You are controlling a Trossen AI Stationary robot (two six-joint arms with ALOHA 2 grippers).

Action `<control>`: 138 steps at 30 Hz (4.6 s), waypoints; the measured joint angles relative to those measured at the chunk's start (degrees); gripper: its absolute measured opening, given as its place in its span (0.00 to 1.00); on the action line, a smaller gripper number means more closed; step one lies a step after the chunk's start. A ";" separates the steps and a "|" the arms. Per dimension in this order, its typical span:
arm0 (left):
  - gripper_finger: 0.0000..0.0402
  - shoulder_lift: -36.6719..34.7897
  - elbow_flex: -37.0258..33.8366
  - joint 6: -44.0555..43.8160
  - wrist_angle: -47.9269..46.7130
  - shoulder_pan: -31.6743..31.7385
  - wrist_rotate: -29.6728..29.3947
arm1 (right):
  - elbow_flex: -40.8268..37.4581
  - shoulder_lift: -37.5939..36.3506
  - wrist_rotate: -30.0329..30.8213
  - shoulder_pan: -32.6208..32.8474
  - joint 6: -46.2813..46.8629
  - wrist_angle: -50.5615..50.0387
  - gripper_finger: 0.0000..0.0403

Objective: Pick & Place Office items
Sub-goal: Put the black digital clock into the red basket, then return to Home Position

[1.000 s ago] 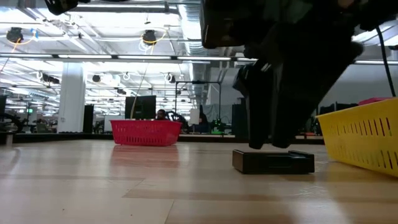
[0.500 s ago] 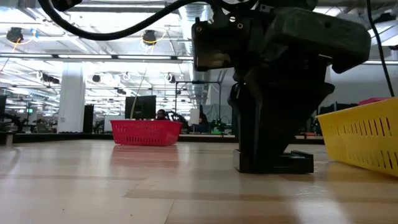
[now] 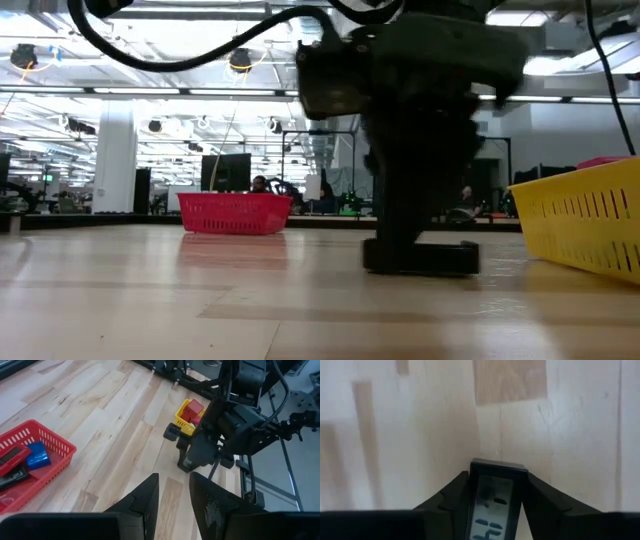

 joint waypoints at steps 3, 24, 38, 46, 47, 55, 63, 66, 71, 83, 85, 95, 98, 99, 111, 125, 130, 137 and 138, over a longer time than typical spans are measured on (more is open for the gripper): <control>0.26 0.00 0.00 0.09 0.02 0.00 0.00 | 0.78 -0.78 -0.46 -1.28 2.32 4.35 0.37; 0.26 0.00 0.00 -0.15 -5.20 0.00 -1.11 | 2.06 -9.62 -6.69 -31.88 -1.39 24.92 0.42; 0.26 -0.42 0.02 -1.37 -4.64 0.11 -3.17 | 19.29 6.20 -15.23 -38.81 -5.40 24.44 0.41; 0.26 -0.46 0.02 -1.92 -4.27 0.11 -3.29 | 27.90 13.48 -17.63 -40.13 -8.02 17.29 0.41; 0.26 -0.46 0.02 -1.92 -4.20 0.11 -3.46 | 28.16 13.74 -18.01 -40.07 -8.02 17.43 0.41; 0.26 -0.46 0.02 -1.91 -4.18 0.11 -4.17 | 28.57 14.36 -17.97 -39.78 -8.02 17.66 0.41; 0.26 -0.88 -0.19 -1.97 -5.35 0.11 -4.53 | 28.57 14.17 -18.01 -39.91 -7.66 18.75 0.57; 0.26 -3.32 -3.38 -3.53 -5.22 0.11 -4.63 | 28.57 13.63 -18.79 -40.78 -7.41 18.74 0.64; 0.26 -9.42 -12.74 -2.11 2.96 1.04 -6.30 | 28.46 9.45 -20.55 -43.12 -8.67 15.29 0.69; 0.26 -15.45 -43.83 12.03 47.79 25.25 13.36 | 28.57 -6.19 -16.52 -43.22 -11.95 8.78 0.70; 0.26 -15.42 -44.48 15.36 50.69 29.03 17.37 | 28.57 -7.74 -15.30 -42.39 -12.82 8.43 0.70; 0.26 -24.73 -46.78 21.79 44.68 34.59 25.88 | 28.48 -11.92 -7.99 -38.24 -16.15 2.69 0.70; 0.26 -32.14 -48.34 22.34 41.65 34.53 24.43 | 28.49 -12.73 -5.91 -36.96 -16.41 1.30 0.70; 0.26 -34.63 -48.88 22.36 39.68 34.53 24.01 | 28.20 -13.22 -5.71 -36.62 -16.39 0.57 0.70; 0.26 -46.44 -50.03 26.33 30.70 34.41 18.78 | 9.70 -31.42 0.70 -35.69 -12.56 14.01 0.70; 0.26 -32.37 -50.29 23.91 32.56 34.25 16.76 | -28.04 -64.31 11.14 -28.72 -8.43 29.86 0.70; 0.26 -28.31 -50.29 23.91 33.38 34.23 16.72 | -44.72 -72.17 11.83 -28.22 -7.35 42.19 0.70; 0.26 -25.60 -50.29 23.89 33.46 34.24 16.73 | -62.52 -72.55 5.11 -28.02 -5.95 59.21 0.70; 0.26 -25.35 -50.29 23.89 33.48 34.25 16.74 | -64.43 -72.70 4.34 -27.69 -5.81 61.30 0.70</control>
